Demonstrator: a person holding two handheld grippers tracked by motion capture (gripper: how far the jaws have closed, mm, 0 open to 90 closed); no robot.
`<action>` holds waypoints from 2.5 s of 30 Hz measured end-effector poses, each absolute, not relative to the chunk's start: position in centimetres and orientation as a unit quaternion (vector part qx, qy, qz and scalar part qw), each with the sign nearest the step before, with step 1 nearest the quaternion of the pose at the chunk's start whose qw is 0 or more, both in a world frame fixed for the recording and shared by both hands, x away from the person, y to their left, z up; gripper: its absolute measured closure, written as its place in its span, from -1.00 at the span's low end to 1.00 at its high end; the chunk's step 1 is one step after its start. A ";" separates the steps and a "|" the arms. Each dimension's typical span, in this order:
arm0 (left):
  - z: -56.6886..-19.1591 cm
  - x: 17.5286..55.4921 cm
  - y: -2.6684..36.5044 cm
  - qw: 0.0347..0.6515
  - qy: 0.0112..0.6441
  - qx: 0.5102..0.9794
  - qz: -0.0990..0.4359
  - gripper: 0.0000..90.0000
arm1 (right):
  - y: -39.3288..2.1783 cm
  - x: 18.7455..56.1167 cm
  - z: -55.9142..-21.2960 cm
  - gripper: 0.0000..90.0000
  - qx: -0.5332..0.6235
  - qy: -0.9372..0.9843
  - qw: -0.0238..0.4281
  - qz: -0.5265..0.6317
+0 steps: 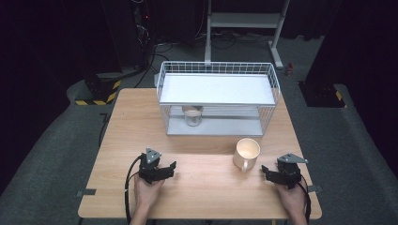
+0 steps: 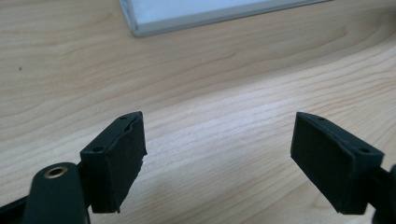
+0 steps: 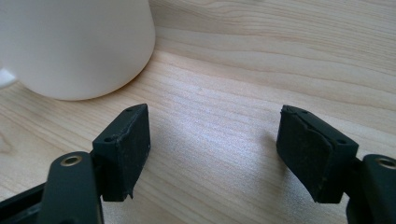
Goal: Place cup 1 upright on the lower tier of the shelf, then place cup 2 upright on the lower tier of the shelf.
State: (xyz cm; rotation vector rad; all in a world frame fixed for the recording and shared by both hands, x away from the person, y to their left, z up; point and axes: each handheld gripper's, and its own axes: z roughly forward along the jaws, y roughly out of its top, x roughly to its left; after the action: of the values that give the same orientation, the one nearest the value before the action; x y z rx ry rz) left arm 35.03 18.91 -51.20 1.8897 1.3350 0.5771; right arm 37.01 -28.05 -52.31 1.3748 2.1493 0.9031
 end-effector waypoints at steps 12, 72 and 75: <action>-52.8 35.3 19.4 0.335 0.539 0.736 0.235 -0.56 | -28.0 37.0 -52.3 -0.42 0.497 0.775 0.215 0.326; -52.8 35.5 19.2 0.321 0.549 0.732 0.246 -0.52 | -24.4 33.5 -48.4 -0.74 0.444 0.751 0.195 0.447; -52.8 35.5 19.2 0.321 0.549 0.732 0.246 -0.52 | -24.1 34.0 -48.0 -0.75 0.440 0.753 0.199 0.447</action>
State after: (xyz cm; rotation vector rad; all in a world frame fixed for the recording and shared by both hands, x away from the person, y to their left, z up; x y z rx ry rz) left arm 35.47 19.24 -52.80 1.9234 1.4414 0.6456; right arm 34.02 -24.14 -48.03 1.2317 2.1062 1.2497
